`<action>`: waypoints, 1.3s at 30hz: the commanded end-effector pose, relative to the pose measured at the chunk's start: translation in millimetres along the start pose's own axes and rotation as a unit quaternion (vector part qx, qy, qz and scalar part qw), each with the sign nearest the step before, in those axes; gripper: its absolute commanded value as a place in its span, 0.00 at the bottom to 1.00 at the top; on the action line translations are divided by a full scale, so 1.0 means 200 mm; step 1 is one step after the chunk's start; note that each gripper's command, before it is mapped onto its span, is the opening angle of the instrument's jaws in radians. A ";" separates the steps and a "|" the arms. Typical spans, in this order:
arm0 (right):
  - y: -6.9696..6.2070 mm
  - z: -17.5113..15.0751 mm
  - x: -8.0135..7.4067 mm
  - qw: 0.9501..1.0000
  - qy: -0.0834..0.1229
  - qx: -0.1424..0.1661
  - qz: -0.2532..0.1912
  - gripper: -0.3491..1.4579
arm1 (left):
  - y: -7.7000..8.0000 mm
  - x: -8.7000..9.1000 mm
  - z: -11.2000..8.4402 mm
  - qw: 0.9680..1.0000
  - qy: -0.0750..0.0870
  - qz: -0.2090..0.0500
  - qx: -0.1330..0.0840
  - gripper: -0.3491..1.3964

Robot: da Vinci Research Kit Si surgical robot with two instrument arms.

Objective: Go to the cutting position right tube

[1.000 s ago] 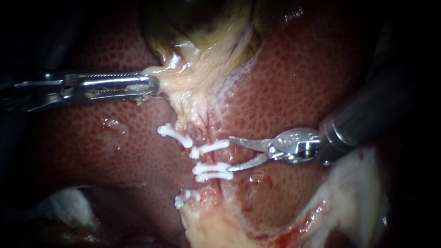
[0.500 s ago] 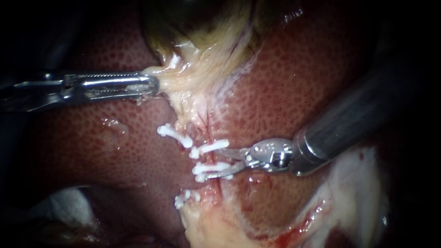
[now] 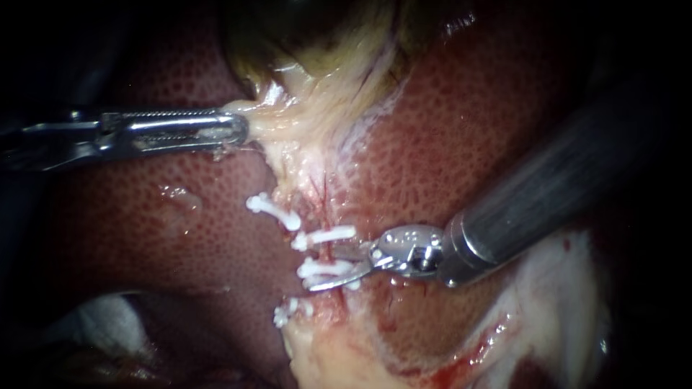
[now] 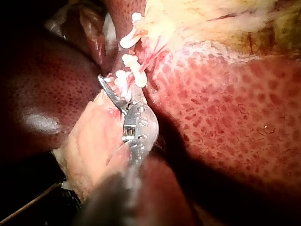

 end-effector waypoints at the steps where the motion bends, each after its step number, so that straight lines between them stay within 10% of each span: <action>1: 0.000 0.000 0.000 1.000 0.002 0.007 0.002 0.92 | -0.001 0.000 0.000 1.000 0.000 -0.001 0.001 0.00; 17: 0.012 0.013 0.009 0.995 0.023 0.078 0.064 0.87 | -0.001 0.000 0.002 1.000 0.000 -0.001 0.002 0.00; 39: 0.014 0.018 0.005 0.993 0.029 0.081 0.076 0.81 | -0.002 -0.001 0.002 1.000 0.000 -0.001 0.002 0.00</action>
